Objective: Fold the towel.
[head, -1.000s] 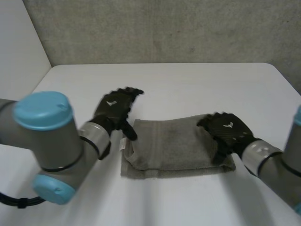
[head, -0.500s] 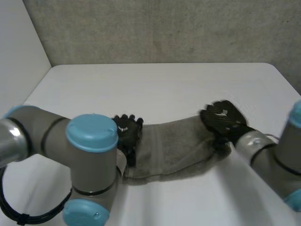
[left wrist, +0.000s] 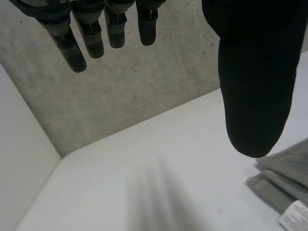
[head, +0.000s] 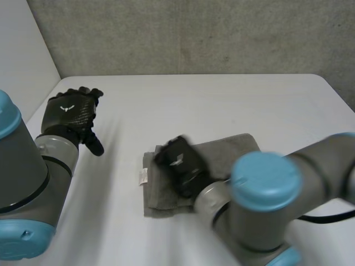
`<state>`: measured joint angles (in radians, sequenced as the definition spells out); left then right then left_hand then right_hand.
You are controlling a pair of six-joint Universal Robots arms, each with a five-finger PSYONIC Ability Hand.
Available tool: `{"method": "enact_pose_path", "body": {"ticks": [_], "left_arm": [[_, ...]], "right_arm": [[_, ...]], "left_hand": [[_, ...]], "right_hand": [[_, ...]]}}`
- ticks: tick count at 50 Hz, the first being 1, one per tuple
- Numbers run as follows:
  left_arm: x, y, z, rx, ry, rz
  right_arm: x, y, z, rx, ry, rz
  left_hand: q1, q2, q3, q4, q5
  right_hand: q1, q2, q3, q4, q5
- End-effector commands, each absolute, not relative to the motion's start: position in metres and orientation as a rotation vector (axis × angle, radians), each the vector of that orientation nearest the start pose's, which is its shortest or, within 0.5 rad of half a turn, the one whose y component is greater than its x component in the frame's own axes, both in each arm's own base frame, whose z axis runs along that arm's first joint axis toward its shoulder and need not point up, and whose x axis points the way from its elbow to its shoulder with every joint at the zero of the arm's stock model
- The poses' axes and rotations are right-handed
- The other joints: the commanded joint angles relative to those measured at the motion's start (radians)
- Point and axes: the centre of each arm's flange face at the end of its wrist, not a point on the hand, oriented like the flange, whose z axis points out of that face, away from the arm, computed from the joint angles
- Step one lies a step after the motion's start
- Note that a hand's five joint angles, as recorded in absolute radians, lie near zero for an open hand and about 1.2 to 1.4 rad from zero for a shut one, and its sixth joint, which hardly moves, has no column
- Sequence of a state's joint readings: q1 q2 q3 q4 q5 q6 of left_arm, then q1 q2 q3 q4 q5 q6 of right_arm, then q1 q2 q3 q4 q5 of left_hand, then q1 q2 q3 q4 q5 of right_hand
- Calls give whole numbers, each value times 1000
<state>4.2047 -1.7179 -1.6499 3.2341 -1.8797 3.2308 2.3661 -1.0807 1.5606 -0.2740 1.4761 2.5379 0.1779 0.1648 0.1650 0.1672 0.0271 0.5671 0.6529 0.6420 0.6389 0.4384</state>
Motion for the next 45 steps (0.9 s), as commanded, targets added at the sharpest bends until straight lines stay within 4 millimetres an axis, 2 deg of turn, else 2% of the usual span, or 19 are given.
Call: {"method": "enact_pose_path", "body": {"ticks": [1,2,4,5,6,7,9,10,13,32,36,45], "left_arm": [[-252,-226,243,309,2521,-2171],[-252,-226,243,309,2521,-2171],[-253,-226,241,295,2565,-2178],[-253,-225,239,281,2605,-2181],[-253,-225,239,264,2629,-2184],[-253,-225,239,264,2629,-2184],[-251,-226,236,242,2647,-2174],[-251,-226,236,242,2647,-2174],[-251,-224,233,242,2656,-2161],[-248,-221,225,242,2674,-2124],[-248,-221,224,243,2676,-2120],[-247,-220,220,244,2681,-2111]], "right_arm": [[273,-220,183,-1140,2034,-1854],[273,-220,183,-1139,2034,-1854],[251,-224,174,-1077,2072,-1768],[251,-224,174,-1077,2072,-1768],[238,-229,169,-1048,2103,-1745],[237,-229,169,-1047,2103,-1745],[215,-239,161,-992,2160,-1710],[214,-239,161,-992,2160,-1710],[197,-245,152,-941,2196,-1669],[193,-246,145,-930,2206,-1646],[193,-246,133,-949,2232,-1596],[192,-250,125,-995,2237,-1621]], "left_hand": [[12,25,25,23,-12],[12,25,25,23,-12],[12,25,25,23,-12],[12,25,25,23,-12],[12,25,25,23,-12],[12,25,25,23,-12],[12,25,25,23,-12],[12,25,25,23,-12],[12,25,25,23,-12],[6,19,19,17,-17],[3,16,16,14,-20],[3,16,16,14,-20]], "right_hand": [[-135,-221,-210,-207,-181],[-136,-221,-211,-208,-182],[-162,-248,-237,-234,-208],[-162,-248,-237,-234,-208],[-156,-242,-231,-228,-202],[-156,-242,-231,-228,-202],[-139,-224,-214,-210,-184],[-139,-224,-213,-210,-184],[-69,-154,-143,-140,-114],[99,13,24,27,53],[163,78,89,92,118],[290,204,215,218,244]]}}
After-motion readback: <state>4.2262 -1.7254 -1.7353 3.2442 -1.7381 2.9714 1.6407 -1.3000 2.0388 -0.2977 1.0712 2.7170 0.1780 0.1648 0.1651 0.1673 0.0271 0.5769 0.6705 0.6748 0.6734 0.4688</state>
